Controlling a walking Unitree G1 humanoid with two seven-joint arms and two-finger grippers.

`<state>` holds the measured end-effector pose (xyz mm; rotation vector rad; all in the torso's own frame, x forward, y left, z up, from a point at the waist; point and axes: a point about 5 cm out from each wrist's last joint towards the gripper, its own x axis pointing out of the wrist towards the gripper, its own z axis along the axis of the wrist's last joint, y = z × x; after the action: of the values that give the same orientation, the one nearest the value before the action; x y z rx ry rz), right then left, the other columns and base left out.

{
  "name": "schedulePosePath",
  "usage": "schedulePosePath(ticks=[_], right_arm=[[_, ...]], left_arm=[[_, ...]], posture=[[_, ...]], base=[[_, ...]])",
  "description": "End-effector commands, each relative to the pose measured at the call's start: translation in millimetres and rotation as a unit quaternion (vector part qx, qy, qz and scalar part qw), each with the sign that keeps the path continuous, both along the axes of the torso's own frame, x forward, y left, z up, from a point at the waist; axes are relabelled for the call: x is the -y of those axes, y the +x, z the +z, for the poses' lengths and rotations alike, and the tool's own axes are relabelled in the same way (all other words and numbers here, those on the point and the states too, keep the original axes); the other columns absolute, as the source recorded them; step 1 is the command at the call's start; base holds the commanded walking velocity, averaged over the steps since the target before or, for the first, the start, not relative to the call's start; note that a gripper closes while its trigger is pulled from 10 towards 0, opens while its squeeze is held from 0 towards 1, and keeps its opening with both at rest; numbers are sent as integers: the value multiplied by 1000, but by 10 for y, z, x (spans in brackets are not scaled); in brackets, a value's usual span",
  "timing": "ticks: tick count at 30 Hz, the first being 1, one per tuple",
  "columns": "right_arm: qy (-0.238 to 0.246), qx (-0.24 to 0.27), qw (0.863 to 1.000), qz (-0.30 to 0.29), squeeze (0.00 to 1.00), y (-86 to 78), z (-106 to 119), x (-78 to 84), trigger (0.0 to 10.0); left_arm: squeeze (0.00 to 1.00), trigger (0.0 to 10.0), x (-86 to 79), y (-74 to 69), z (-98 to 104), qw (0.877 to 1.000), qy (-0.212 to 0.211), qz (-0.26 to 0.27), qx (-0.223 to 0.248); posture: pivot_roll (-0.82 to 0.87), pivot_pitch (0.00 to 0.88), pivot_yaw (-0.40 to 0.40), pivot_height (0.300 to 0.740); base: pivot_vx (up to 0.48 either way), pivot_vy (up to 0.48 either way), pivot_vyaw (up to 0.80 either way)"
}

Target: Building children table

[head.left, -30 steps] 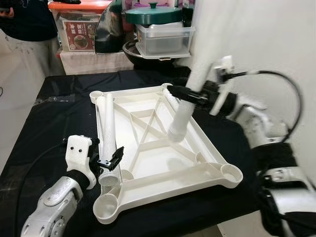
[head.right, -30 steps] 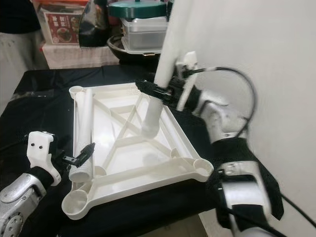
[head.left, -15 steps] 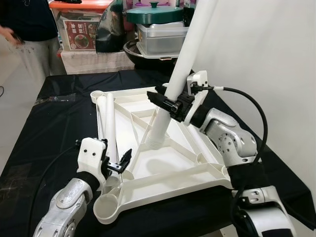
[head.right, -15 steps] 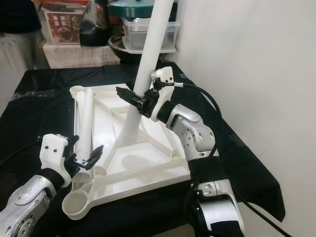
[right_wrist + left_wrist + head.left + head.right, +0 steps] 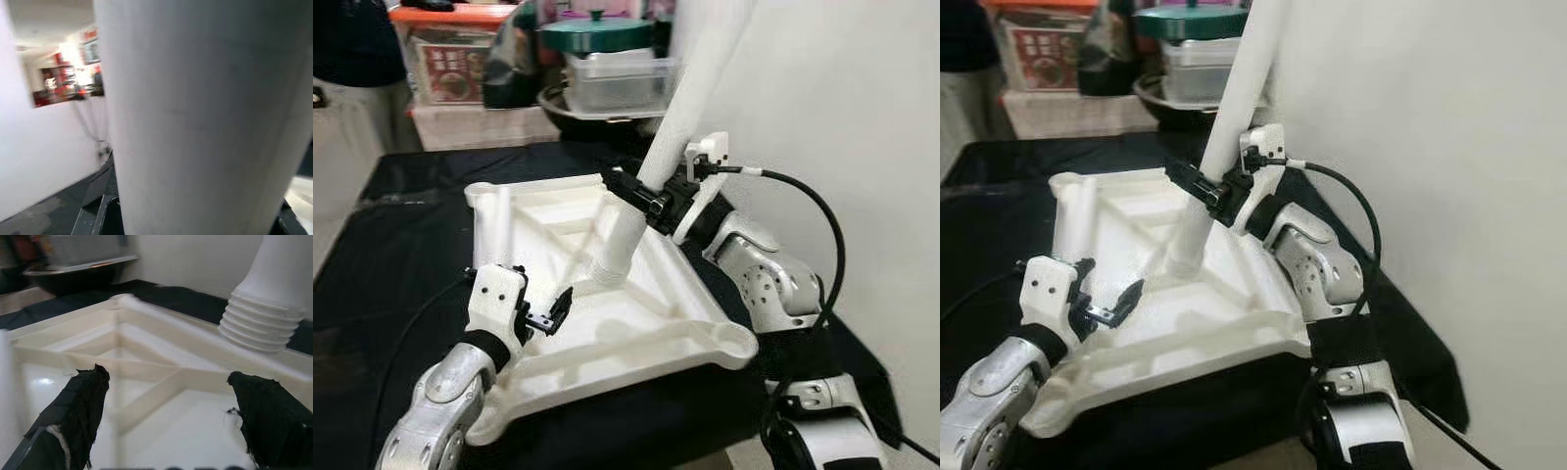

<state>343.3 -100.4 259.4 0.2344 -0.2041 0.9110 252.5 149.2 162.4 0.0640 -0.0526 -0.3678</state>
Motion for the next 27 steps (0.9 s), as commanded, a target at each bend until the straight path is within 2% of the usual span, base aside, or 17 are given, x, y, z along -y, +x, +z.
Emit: schedulePosePath(ticks=[1,6,11,15,22,27], right_arm=[[4,3,1000,19,0,-44,42,-48,10000],[6,-2,999,38,0,-86,36,-80,10000],[-8,11,999,44,0,-109,25,-79,10000],[-31,15,998,57,0,-133,-2,-74,10000],[-57,20,997,38,0,-83,-12,11,10000],[-58,18,998,28,0,-60,-1,39,10000]], left_arm=[[0,10000,11,-3,-2,1000,-9,1,1],[0,10000,16,-11,-21,1000,-1,2,-3],[0,10000,13,9,-34,1000,-5,5,-5],[0,10000,-54,34,-52,1000,-11,18,-11],[0,10000,-147,59,-78,999,-17,32,-23],[0,10000,-153,60,-86,999,-16,37,-23]], posture=[[9,0,-37,740],[9,0,-37,740],[5,0,-36,740],[1,0,-34,740],[-5,0,-32,740],[-5,0,-36,740]], base=[[0,0,0],[0,0,-741],[0,0,0],[0,0,0],[0,0,0],[0,480,0]])
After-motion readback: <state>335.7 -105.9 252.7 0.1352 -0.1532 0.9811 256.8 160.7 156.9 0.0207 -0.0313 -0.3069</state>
